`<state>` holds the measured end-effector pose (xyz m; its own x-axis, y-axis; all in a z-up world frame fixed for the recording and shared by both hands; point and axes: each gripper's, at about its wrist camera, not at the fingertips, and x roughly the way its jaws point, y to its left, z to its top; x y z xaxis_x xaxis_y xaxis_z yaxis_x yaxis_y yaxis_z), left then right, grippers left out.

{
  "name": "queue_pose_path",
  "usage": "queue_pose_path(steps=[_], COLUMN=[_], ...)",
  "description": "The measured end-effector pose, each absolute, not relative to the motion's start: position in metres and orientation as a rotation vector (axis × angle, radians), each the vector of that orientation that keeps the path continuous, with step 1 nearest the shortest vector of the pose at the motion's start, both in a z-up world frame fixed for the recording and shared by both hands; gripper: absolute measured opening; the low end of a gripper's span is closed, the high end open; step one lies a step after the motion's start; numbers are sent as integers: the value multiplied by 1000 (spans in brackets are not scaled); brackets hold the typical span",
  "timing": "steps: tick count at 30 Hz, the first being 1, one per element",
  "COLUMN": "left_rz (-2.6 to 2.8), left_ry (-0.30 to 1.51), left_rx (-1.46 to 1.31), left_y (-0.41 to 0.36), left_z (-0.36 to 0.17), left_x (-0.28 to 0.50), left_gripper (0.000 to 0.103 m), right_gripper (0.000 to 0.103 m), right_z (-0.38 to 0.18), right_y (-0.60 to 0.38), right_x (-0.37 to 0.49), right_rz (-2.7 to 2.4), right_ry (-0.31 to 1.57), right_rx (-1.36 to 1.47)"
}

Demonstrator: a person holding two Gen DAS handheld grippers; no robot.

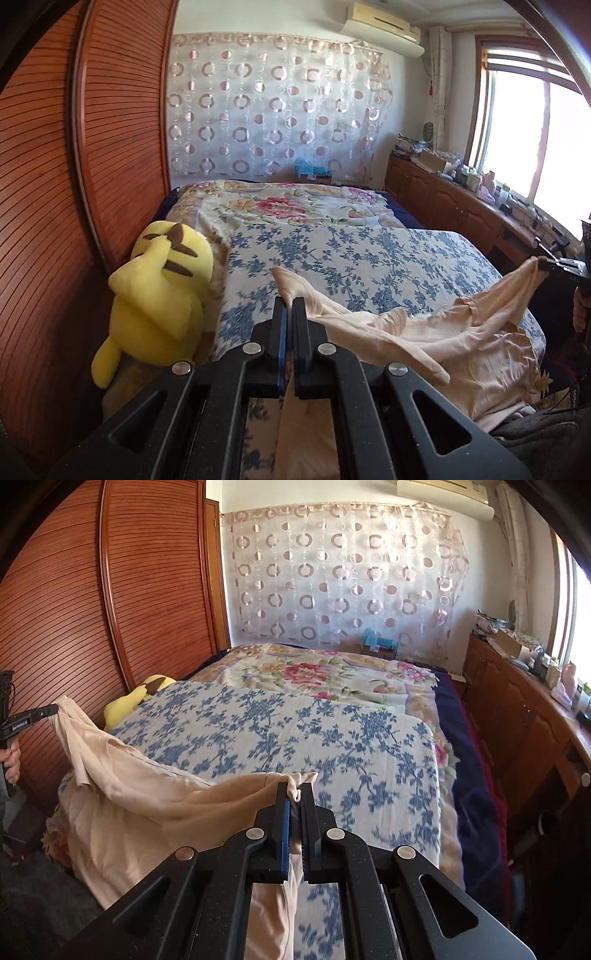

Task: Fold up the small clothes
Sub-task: 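Lift the hem with both tools and fold it toward the collar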

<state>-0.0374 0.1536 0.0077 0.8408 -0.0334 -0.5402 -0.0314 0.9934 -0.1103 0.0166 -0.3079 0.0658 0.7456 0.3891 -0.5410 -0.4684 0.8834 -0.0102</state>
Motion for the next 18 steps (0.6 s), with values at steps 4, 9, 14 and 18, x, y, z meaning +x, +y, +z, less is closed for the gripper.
queue_pose_path(steps=[4, 9, 14, 18], left_rz=[22, 29, 4, -17], left_ry=[578, 653, 702, 701], left_rx=[-134, -71, -62, -87], left_y=[165, 159, 158, 161], left_z=[8, -17, -38, -41], left_x=[-54, -52, -54, -53], left_gripper=[3, 4, 4, 29], right_gripper=[4, 4, 4, 4], right_z=[78, 62, 30, 18], right_y=[-314, -316, -314, -315], right_x=[-5, -13, -5, 4], right_rz=[472, 482, 493, 487], right_ry=[556, 612, 722, 777], right_rx=[-156, -146, -143, -144])
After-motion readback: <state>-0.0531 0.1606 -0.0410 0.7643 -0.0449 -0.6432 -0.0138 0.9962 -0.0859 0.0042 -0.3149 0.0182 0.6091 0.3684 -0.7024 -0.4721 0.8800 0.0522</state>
